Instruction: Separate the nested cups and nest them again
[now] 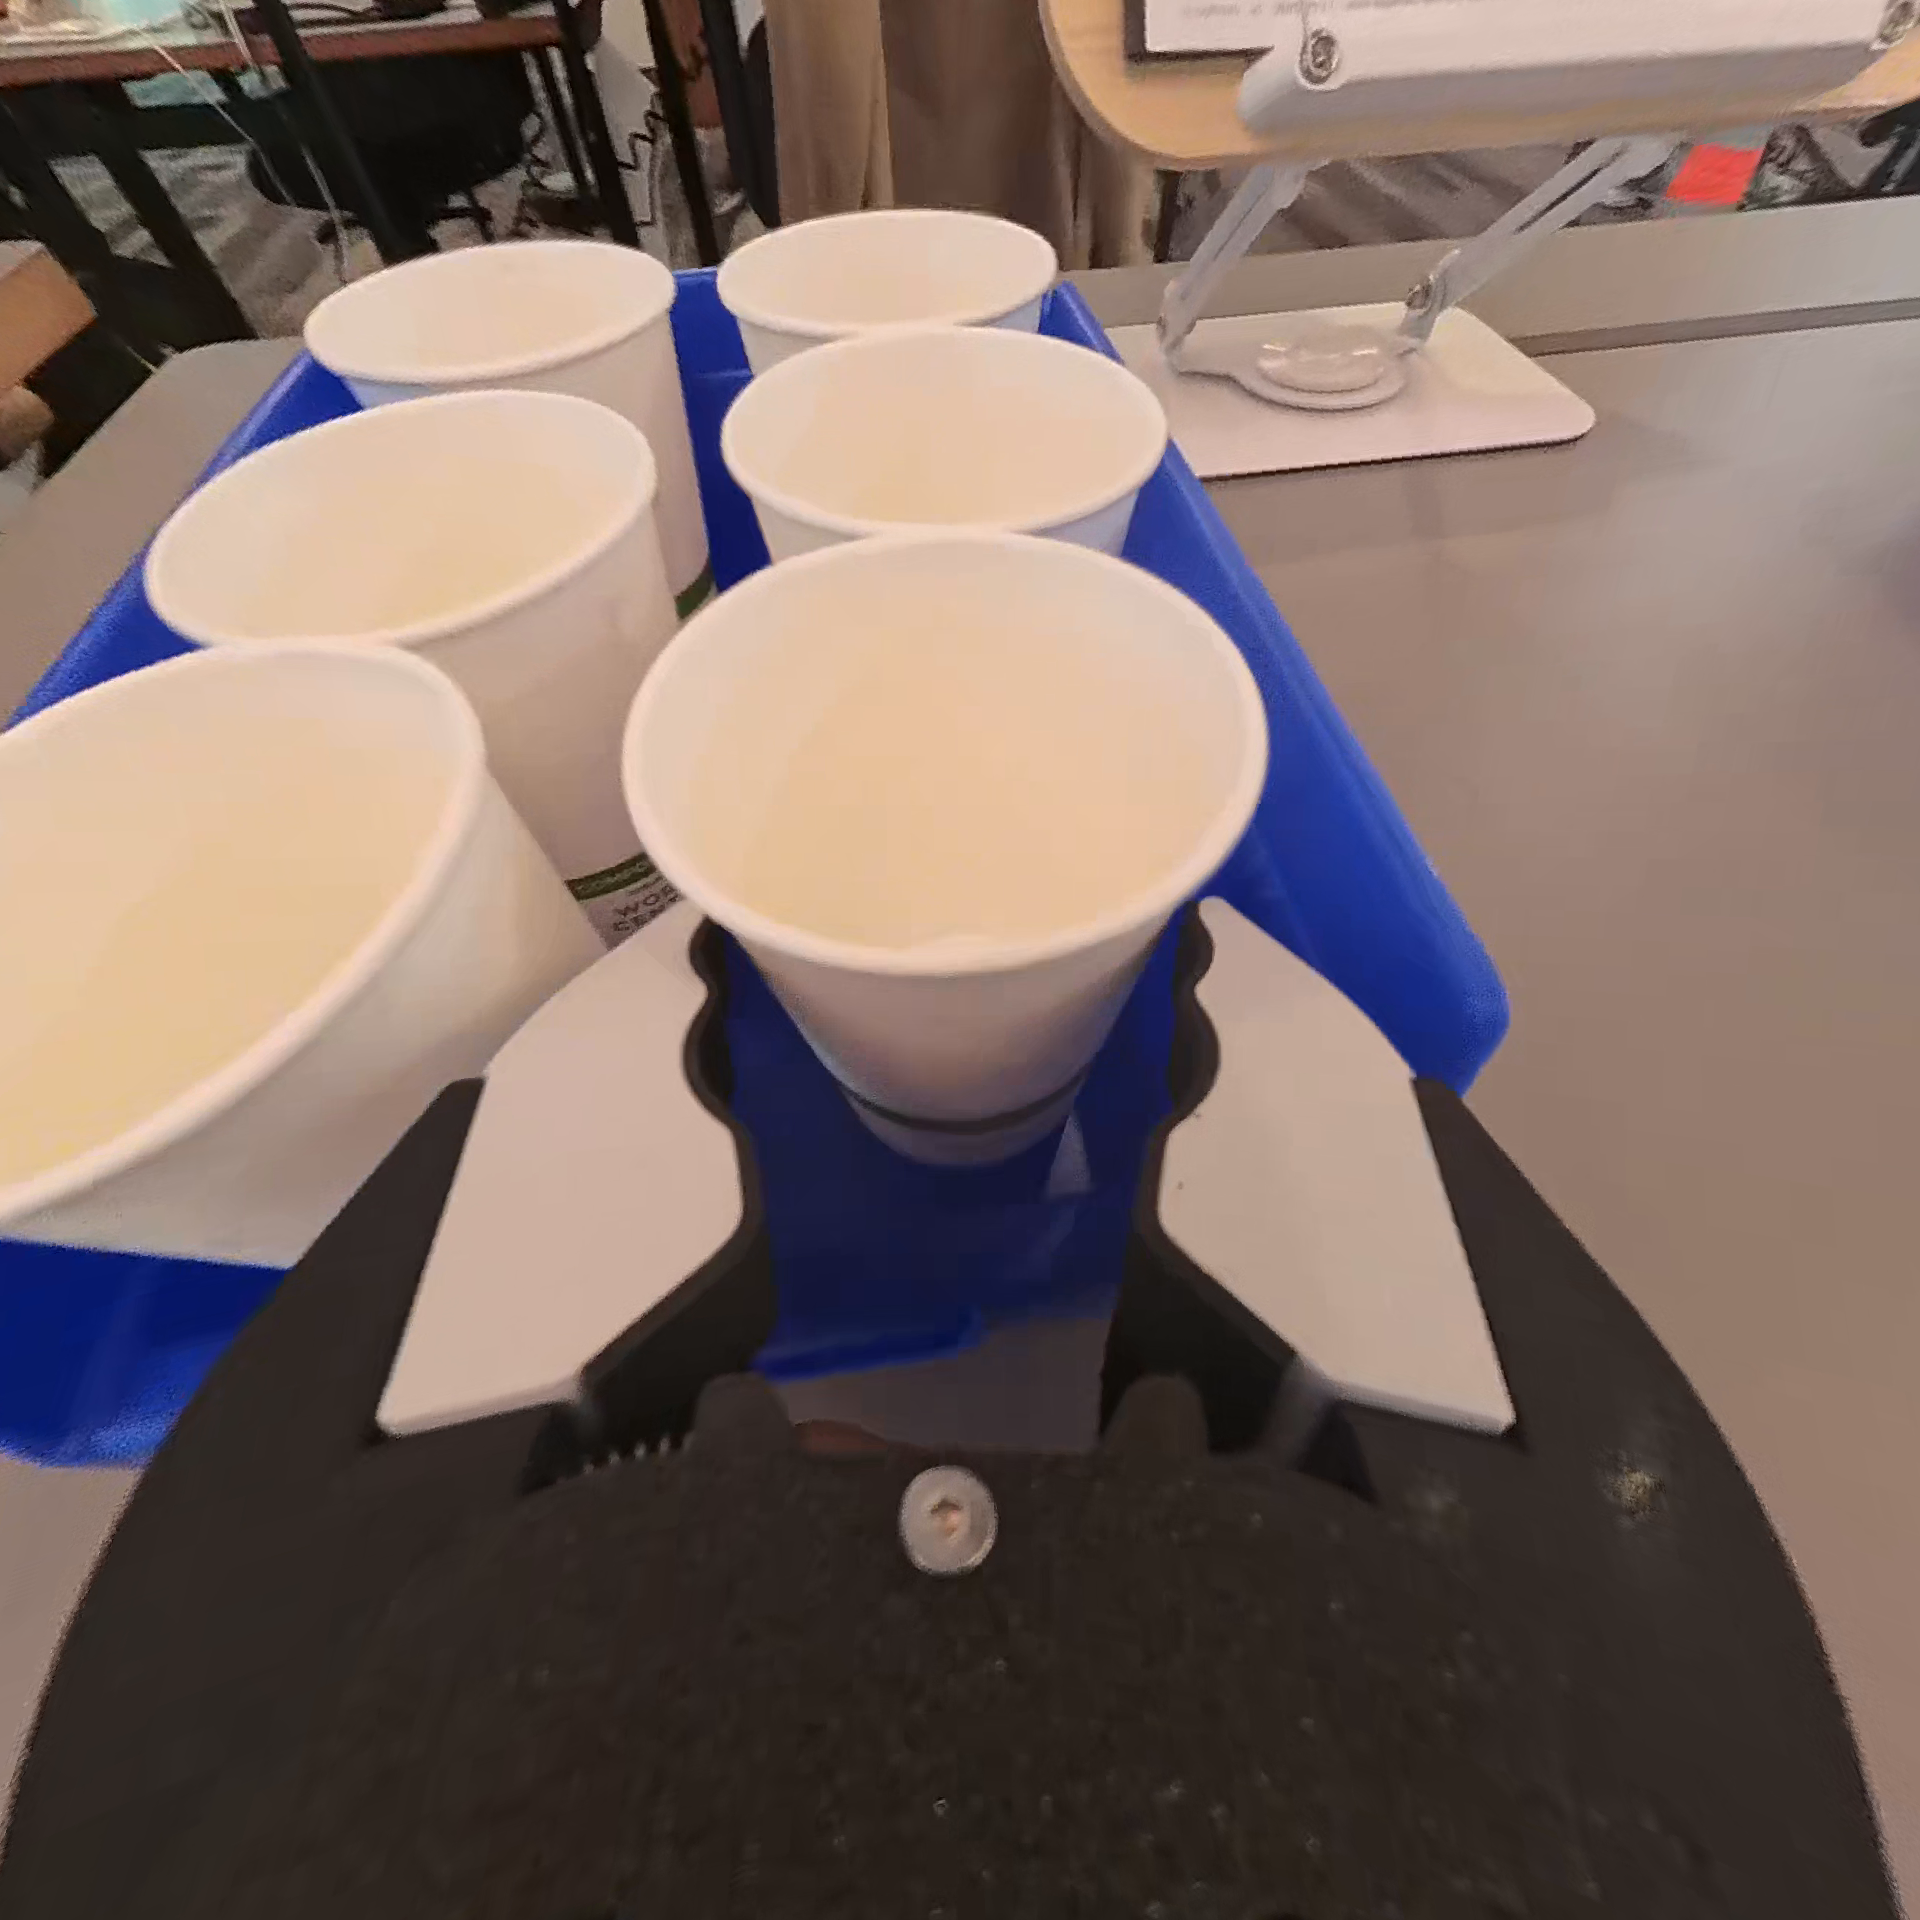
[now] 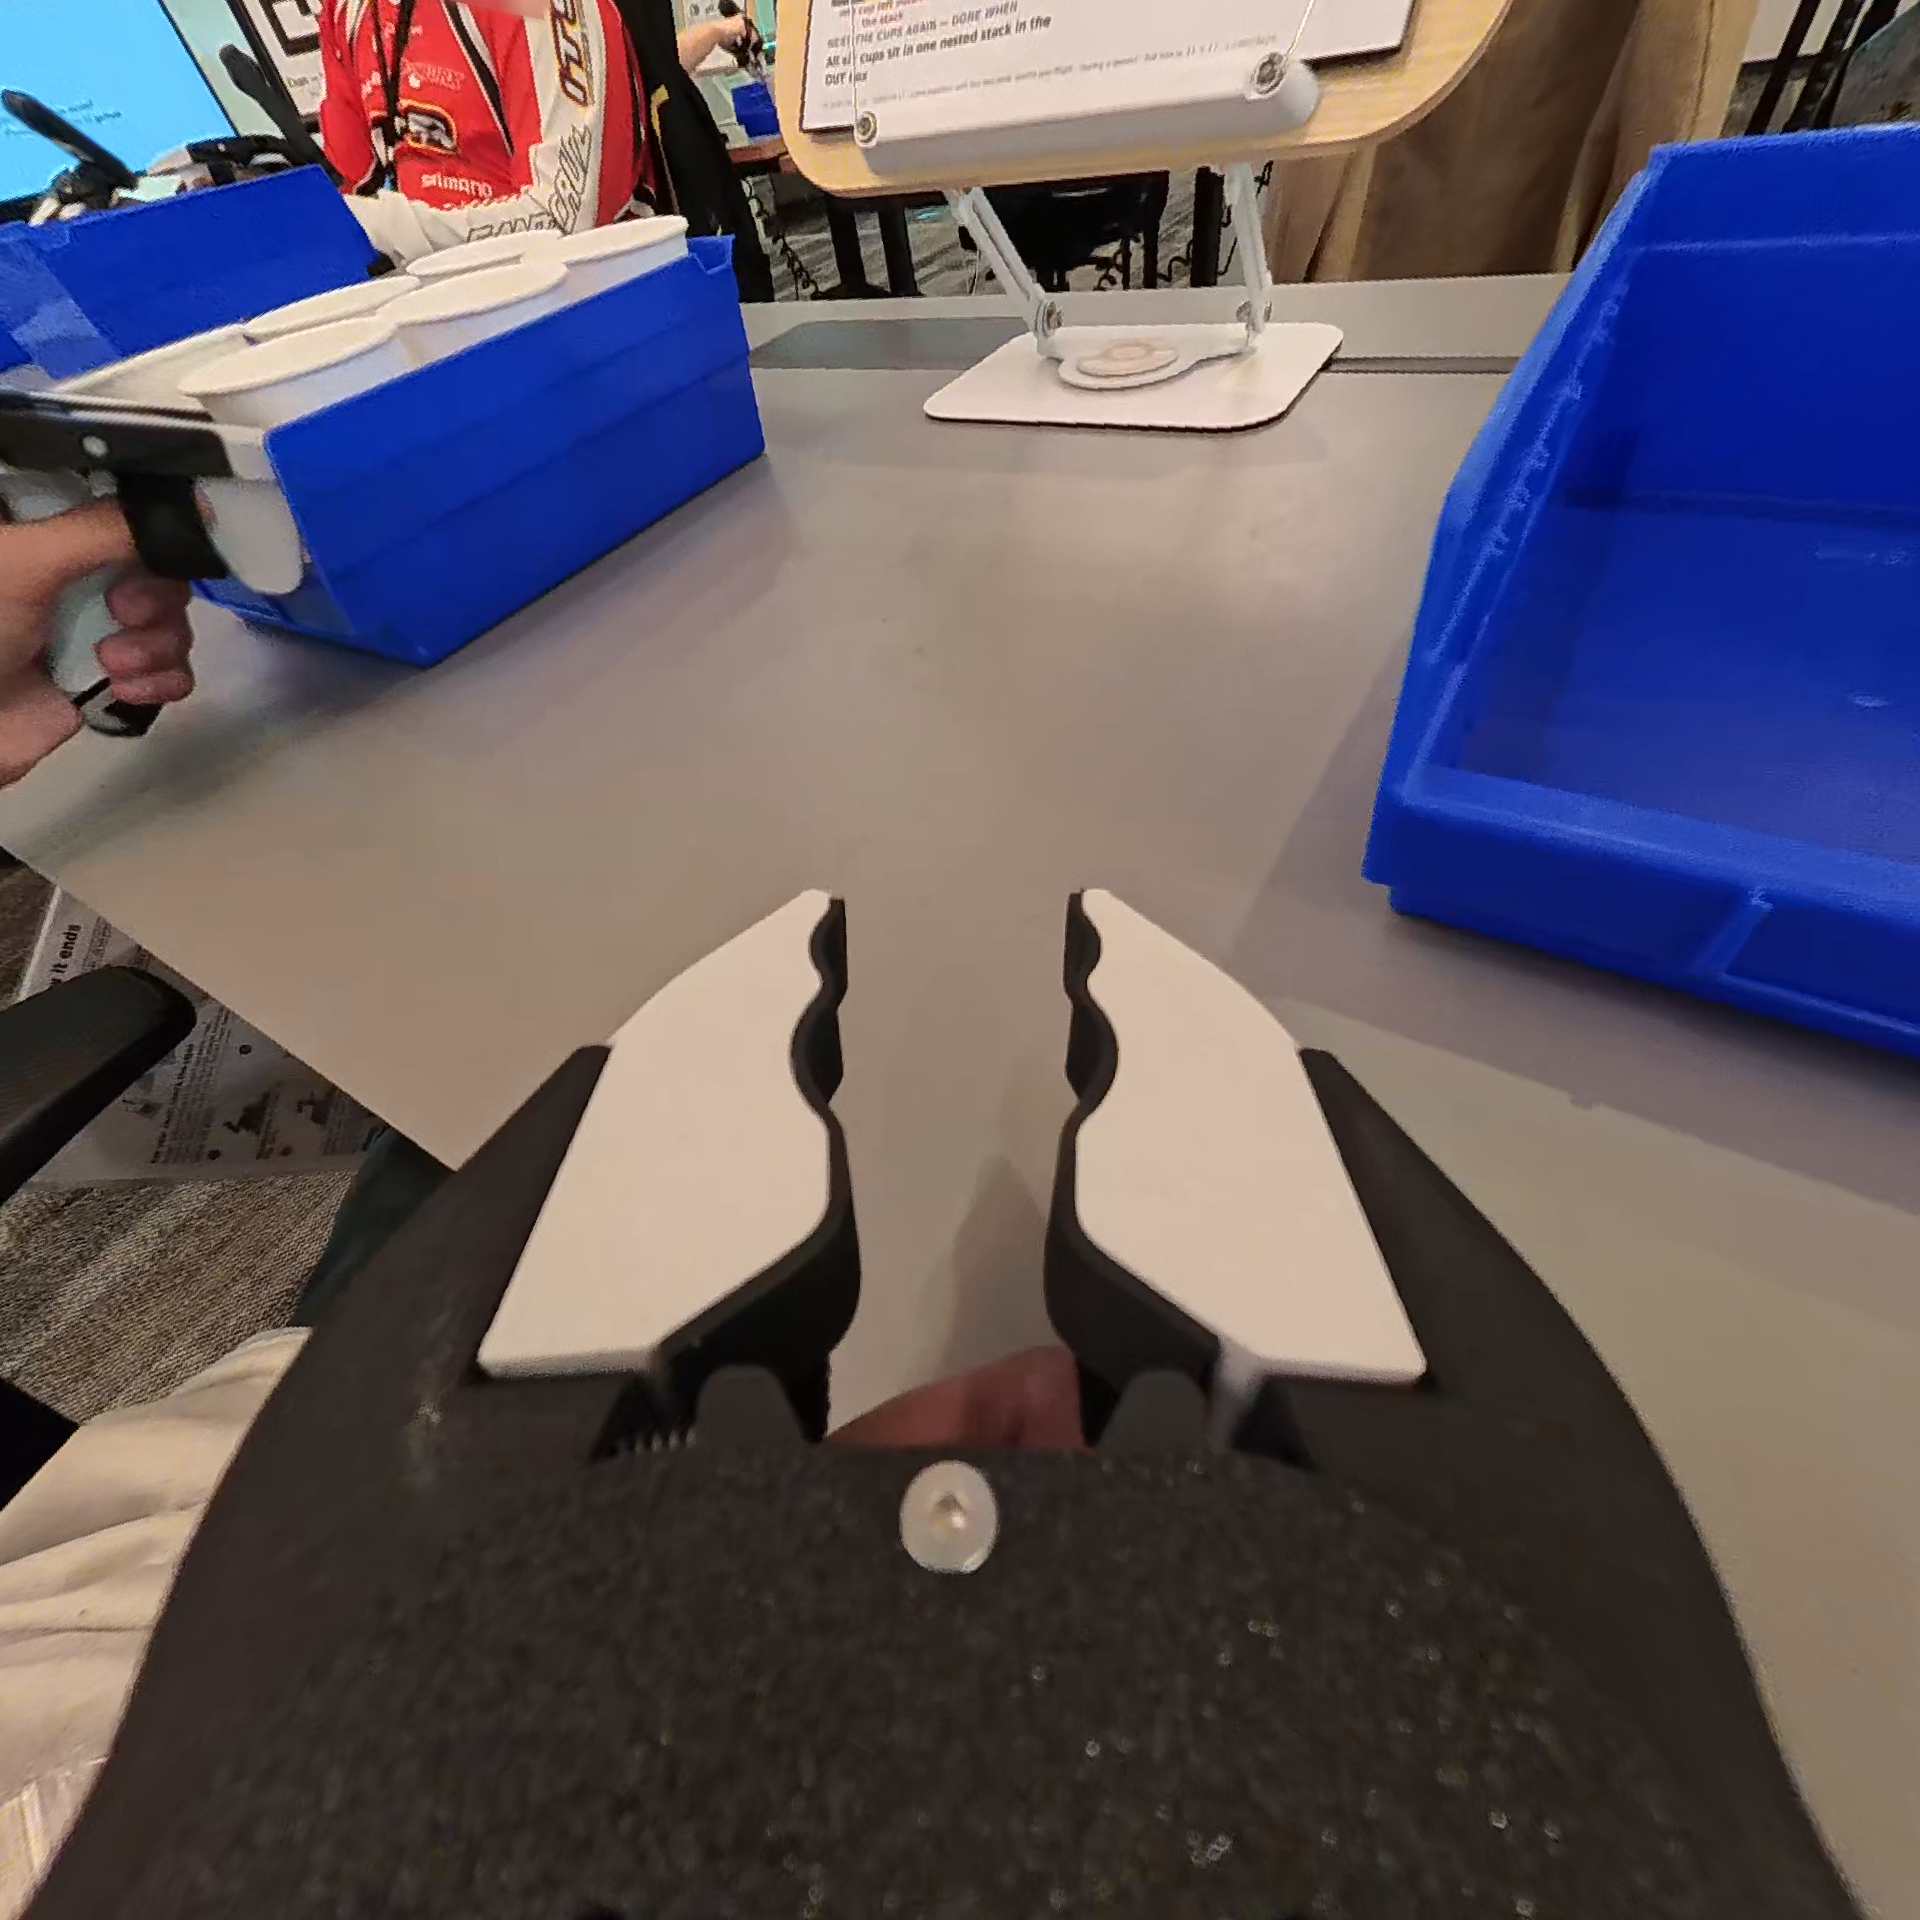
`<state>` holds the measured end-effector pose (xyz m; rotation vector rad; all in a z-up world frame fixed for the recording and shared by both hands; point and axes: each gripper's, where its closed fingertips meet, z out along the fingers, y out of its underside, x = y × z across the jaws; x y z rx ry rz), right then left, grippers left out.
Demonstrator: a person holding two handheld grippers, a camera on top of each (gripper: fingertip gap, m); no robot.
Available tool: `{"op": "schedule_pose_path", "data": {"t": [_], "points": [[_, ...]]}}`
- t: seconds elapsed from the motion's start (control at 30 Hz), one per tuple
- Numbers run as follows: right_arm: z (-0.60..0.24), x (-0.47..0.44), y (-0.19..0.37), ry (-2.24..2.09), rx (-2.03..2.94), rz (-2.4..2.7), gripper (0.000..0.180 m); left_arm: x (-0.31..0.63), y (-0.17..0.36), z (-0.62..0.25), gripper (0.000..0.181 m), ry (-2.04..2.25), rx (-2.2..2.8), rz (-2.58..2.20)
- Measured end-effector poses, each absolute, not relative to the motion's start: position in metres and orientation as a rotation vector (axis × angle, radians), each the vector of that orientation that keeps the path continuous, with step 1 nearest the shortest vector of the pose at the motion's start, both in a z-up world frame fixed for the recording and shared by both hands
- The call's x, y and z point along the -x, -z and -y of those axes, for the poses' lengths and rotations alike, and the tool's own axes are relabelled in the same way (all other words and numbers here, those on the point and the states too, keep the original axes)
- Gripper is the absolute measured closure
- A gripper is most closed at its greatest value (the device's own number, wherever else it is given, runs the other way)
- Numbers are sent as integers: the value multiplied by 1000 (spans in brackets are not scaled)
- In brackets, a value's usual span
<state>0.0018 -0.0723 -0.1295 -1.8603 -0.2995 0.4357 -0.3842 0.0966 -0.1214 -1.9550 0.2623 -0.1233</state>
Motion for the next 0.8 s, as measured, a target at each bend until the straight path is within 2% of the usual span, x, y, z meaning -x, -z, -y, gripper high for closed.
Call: {"op": "schedule_pose_path", "data": {"t": [0.33,0.6,0.8], "points": [[75,8,134,-435,1870,343,142,377,114,-101,101,264,1931,-269],[73,8,131,-459,1859,387,140,394,64,-57,103,499,1812,-346],[88,49,72,-657,1775,677,135,351,23,-14,103,647,1737,-647]]}}
